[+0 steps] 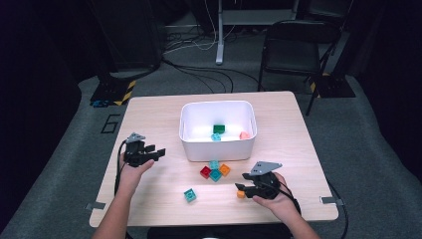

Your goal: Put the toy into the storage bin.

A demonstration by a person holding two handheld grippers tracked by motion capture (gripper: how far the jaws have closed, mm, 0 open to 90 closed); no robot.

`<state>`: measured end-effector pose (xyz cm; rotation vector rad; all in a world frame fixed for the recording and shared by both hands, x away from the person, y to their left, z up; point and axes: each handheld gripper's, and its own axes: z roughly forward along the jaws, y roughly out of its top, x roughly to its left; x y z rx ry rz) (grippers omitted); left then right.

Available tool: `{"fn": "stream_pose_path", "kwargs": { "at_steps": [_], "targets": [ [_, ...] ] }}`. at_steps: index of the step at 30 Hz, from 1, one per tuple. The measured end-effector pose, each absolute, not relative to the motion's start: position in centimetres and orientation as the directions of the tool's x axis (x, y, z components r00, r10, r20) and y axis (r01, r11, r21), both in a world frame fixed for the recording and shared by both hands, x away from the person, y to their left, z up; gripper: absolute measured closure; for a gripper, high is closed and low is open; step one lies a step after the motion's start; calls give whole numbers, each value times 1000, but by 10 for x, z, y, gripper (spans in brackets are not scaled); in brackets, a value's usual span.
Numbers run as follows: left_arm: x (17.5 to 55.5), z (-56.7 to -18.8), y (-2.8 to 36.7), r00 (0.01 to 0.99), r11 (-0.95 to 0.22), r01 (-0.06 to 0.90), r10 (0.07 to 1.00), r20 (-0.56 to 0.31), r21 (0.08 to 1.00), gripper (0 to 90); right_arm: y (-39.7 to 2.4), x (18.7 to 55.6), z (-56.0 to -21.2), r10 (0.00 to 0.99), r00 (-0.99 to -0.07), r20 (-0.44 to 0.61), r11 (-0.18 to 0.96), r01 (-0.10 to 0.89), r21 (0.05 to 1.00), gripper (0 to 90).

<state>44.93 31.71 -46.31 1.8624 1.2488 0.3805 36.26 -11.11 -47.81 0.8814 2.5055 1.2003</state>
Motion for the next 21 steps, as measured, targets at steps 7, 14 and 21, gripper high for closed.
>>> {"fn": "stream_pose_path", "kwargs": {
  "at_steps": [7, 14, 21],
  "targets": [
    [455, -464, 314, 463, -148, 610, 864, -199, 778, 429, -113, 357, -485, 596, -801, 57, 501, 427, 753, 511],
    [458, -464, 308, 475, -161, 612, 858, -197, 774, 429, -114, 355, -490, 591, -805, 59, 519, 435, 736, 505],
    [457, -464, 308, 475, -162, 611, 858, -195, 775, 429, -110, 358, -496, 586, -809, 48, 542, 435, 719, 508]
  ]
}}
